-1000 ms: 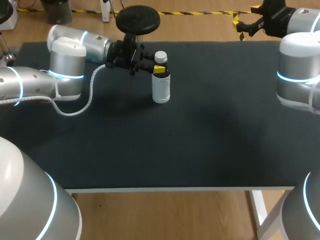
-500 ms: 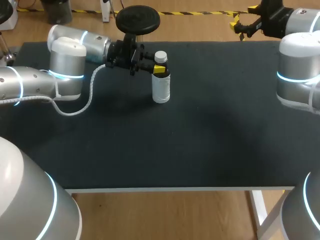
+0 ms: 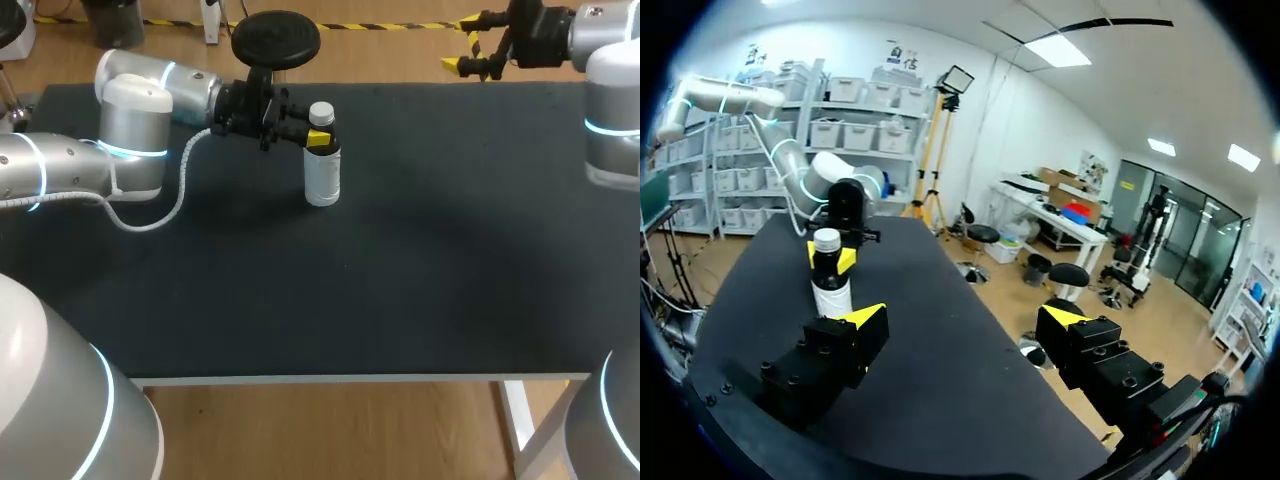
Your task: Unscrew the bottle cap
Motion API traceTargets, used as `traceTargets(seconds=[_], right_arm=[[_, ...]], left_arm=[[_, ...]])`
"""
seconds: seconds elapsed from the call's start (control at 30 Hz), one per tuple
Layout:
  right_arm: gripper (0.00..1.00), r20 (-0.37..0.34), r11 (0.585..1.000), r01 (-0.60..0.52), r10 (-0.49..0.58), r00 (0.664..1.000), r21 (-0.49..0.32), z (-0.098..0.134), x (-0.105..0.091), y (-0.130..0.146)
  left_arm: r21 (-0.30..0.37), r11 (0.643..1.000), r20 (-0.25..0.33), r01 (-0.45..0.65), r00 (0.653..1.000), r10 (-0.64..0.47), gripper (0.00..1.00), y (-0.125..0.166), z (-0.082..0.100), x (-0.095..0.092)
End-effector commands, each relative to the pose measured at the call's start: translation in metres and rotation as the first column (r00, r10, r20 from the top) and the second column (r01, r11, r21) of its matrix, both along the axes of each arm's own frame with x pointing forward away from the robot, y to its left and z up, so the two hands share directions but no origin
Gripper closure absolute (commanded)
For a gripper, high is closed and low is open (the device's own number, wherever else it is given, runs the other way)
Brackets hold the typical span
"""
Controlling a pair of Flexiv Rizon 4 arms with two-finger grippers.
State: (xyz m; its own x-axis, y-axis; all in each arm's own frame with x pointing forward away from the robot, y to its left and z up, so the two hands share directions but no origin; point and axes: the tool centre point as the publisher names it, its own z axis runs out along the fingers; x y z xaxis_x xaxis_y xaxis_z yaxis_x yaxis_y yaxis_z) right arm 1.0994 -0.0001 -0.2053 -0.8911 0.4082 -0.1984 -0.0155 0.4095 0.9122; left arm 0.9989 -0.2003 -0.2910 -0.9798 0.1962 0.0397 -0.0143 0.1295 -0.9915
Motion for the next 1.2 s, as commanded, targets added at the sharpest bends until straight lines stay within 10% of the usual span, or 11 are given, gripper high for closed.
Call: traceTargets(seconds=[0.03, 0.83, 1.2], right_arm=[[0.0, -0.072, 0.986, -0.165, 0.165, 0.984, 0.006, -0.004, 0.005, 0.0], [0.0, -0.09, 0.971, -0.235, 0.237, 0.967, 0.03, -0.008, -0.006, 0.017], [0.0, -0.158, 0.901, -0.43, 0.433, 0.887, 0.058, 0.001, -0.016, 0.054]], left_arm=[[-0.001, 1.0, -0.001, 0.006, 1.0, -0.006, 1.0, 0.0, -0.002, 0.002], [-0.001, 1.0, -0.001, 0.006, 1.0, -0.006, 1.0, 0.0, -0.002, 0.002], [-0.001, 1.0, -0.001, 0.006, 1.0, -0.006, 1.0, 0.0, -0.002, 0.002]])
